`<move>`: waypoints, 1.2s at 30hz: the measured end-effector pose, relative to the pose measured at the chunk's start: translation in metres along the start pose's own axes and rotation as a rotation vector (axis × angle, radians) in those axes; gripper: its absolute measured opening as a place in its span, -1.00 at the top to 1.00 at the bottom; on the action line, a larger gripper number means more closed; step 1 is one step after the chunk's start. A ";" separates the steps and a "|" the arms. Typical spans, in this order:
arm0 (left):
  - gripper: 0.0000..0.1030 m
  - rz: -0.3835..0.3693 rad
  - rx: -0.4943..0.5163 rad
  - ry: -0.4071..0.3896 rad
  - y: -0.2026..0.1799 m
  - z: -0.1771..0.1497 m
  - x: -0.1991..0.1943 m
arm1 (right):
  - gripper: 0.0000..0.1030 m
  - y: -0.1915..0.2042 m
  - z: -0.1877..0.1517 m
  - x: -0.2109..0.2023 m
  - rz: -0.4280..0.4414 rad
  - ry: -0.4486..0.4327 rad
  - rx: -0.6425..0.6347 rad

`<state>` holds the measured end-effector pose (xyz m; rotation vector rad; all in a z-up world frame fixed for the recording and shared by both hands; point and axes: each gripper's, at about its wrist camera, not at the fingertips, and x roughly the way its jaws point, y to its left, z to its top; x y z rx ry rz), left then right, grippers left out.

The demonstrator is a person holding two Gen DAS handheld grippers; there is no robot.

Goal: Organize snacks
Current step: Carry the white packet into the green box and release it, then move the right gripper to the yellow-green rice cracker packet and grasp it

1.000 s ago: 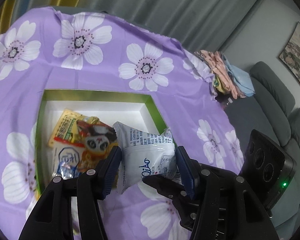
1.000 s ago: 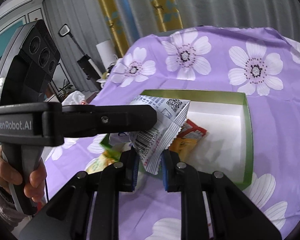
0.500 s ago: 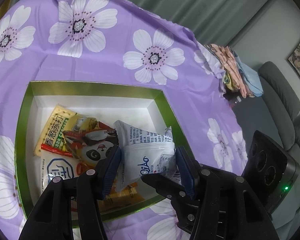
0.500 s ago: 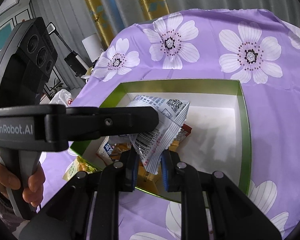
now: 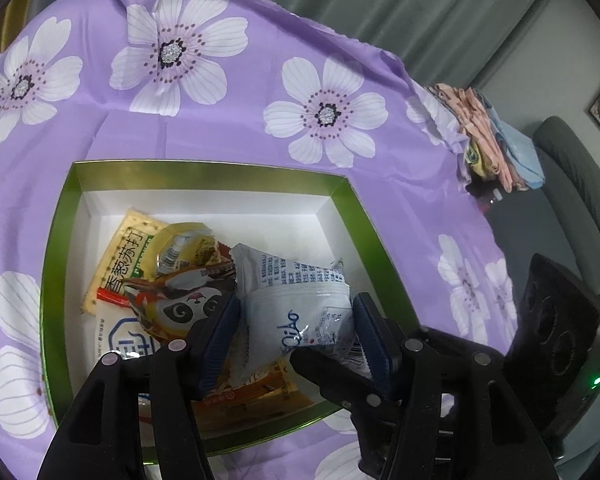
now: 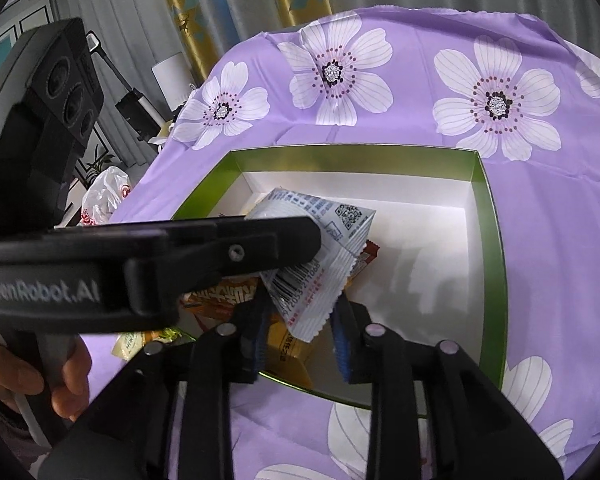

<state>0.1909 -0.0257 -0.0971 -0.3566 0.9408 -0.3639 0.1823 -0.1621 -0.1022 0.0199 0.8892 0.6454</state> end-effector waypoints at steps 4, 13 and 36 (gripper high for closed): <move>-0.33 0.017 0.006 -0.003 -0.002 -0.001 -0.002 | 0.06 0.002 -0.001 -0.003 -0.017 -0.008 -0.007; -0.65 -0.003 -0.009 -0.043 0.002 -0.001 -0.022 | -0.19 -0.003 -0.003 -0.010 -0.058 -0.023 0.015; -0.85 0.089 -0.126 -0.124 0.054 -0.040 -0.106 | -0.37 0.014 -0.014 -0.051 -0.031 -0.084 0.024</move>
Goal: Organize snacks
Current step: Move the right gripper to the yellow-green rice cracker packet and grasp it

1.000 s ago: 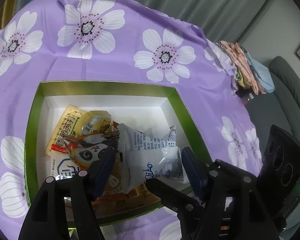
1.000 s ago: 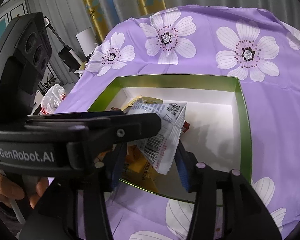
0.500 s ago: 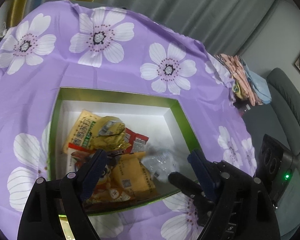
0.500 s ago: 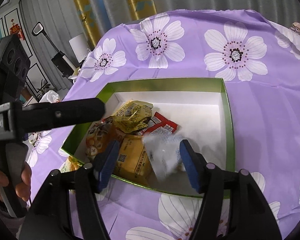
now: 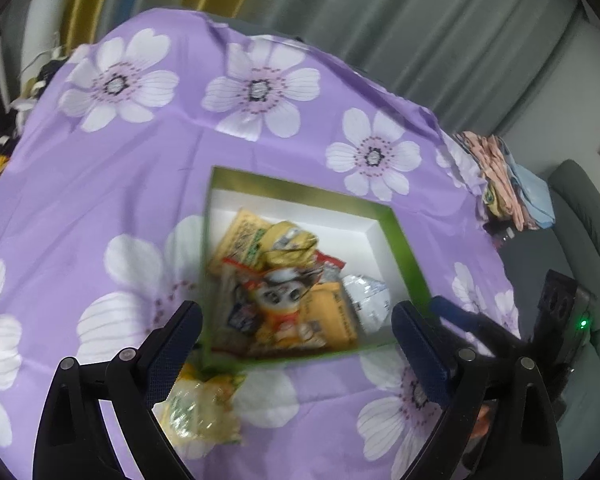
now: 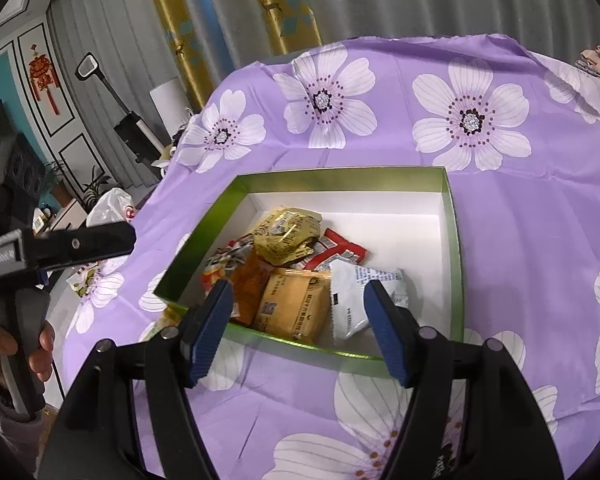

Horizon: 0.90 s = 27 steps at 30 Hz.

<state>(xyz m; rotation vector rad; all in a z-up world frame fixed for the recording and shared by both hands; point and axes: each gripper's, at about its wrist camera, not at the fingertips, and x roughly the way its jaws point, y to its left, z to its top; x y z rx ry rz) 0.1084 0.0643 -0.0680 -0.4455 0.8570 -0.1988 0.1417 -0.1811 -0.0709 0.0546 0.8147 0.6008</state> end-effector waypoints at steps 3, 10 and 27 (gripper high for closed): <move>-0.85 0.011 -0.028 0.004 0.012 -0.009 -0.007 | -0.42 0.004 -0.004 -0.006 0.013 -0.005 -0.004; -0.86 0.104 -0.068 0.022 0.036 -0.039 -0.013 | -0.56 0.025 -0.024 -0.013 0.068 0.006 -0.032; -0.86 0.170 -0.035 0.074 0.048 -0.079 -0.003 | -0.56 0.086 -0.067 0.033 0.150 0.165 -0.176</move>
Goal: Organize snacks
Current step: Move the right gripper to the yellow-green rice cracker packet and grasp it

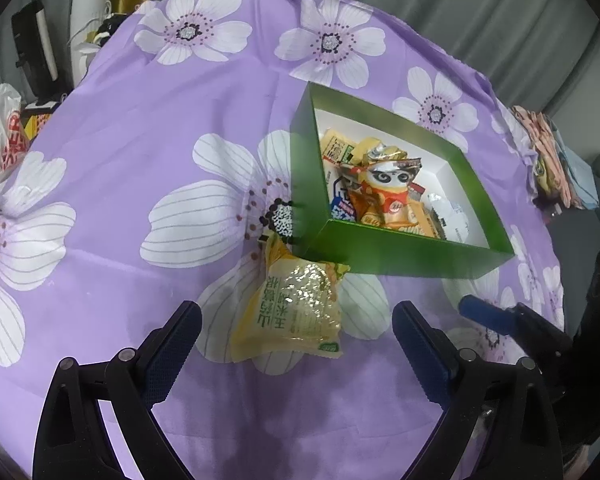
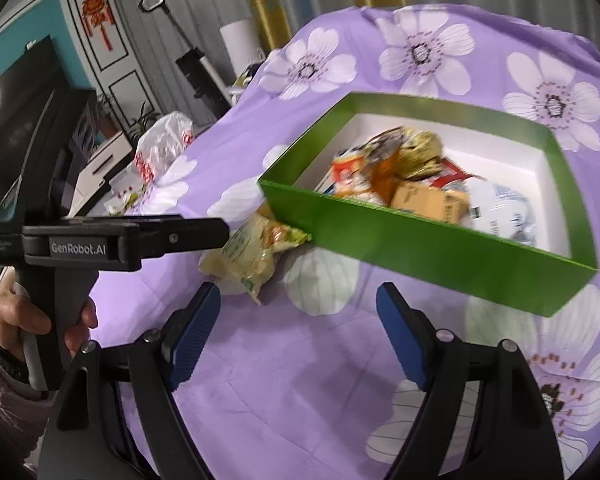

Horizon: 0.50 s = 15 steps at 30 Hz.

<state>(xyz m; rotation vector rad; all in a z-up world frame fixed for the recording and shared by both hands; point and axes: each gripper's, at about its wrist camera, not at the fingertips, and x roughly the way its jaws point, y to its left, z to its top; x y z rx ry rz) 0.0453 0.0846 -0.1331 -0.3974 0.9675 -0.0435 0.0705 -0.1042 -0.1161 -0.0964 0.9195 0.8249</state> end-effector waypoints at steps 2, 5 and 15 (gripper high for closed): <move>-0.86 -0.003 -0.004 0.006 0.003 -0.001 0.003 | -0.55 0.003 0.001 0.007 0.010 0.008 -0.011; -0.86 -0.014 -0.009 0.014 0.007 -0.001 0.007 | -0.55 0.010 0.003 0.017 0.021 0.024 -0.029; -0.86 -0.044 -0.031 0.044 0.020 0.002 0.025 | -0.54 0.022 0.009 0.051 0.057 0.070 -0.070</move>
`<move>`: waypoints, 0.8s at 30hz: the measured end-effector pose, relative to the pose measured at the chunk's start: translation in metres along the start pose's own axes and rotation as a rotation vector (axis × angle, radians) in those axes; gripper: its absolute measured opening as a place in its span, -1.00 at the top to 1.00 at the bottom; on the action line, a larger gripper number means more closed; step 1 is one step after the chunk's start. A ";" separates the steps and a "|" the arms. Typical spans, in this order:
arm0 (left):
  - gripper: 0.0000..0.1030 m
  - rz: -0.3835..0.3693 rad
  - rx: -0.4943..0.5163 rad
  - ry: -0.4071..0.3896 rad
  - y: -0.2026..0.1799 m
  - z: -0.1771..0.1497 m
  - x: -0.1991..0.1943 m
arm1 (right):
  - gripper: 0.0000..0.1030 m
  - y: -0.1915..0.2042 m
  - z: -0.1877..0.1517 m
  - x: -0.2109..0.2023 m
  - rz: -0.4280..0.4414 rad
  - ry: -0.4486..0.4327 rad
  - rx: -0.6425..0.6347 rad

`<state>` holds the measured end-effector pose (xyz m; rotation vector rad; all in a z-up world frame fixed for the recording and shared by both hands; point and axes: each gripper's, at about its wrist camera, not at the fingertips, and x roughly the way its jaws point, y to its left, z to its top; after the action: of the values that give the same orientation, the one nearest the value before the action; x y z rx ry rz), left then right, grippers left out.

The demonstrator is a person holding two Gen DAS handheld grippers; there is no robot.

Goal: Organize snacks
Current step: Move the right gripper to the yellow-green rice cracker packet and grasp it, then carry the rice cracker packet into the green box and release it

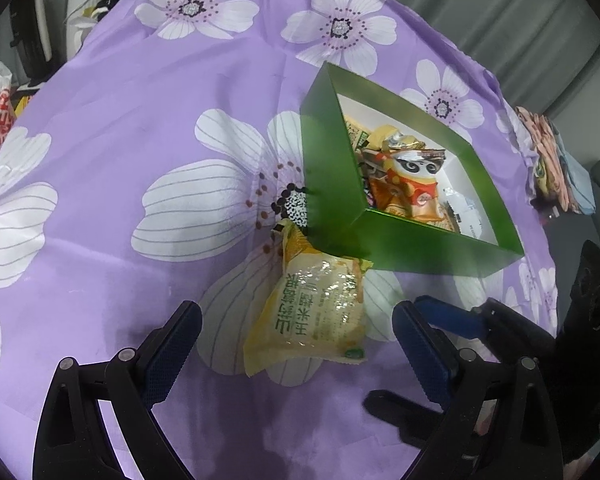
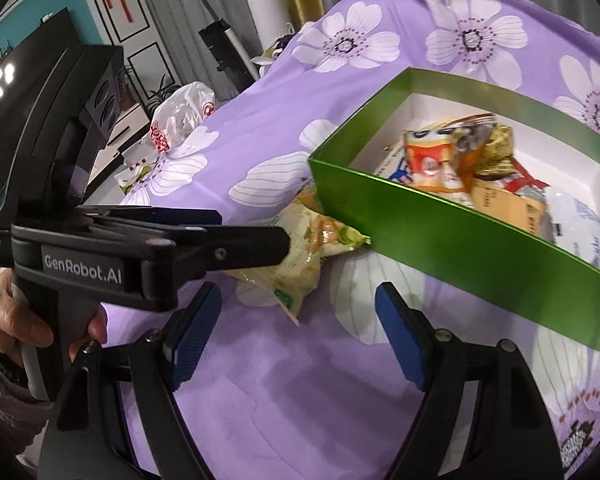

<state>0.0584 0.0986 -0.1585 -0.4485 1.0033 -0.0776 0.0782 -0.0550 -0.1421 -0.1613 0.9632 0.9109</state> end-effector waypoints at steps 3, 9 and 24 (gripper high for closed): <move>-0.86 -0.007 0.009 0.003 -0.001 0.000 0.004 | -0.51 0.001 0.001 0.008 0.008 0.006 -0.009; -0.86 -0.058 0.034 0.005 -0.005 0.003 0.013 | -0.20 -0.001 0.005 0.020 0.022 0.023 -0.005; -0.45 -0.086 0.012 0.027 -0.001 0.002 0.023 | 0.31 -0.004 0.008 0.037 0.052 0.057 -0.015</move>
<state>0.0725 0.0921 -0.1756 -0.4807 1.0090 -0.1671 0.0957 -0.0311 -0.1667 -0.1758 1.0177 0.9660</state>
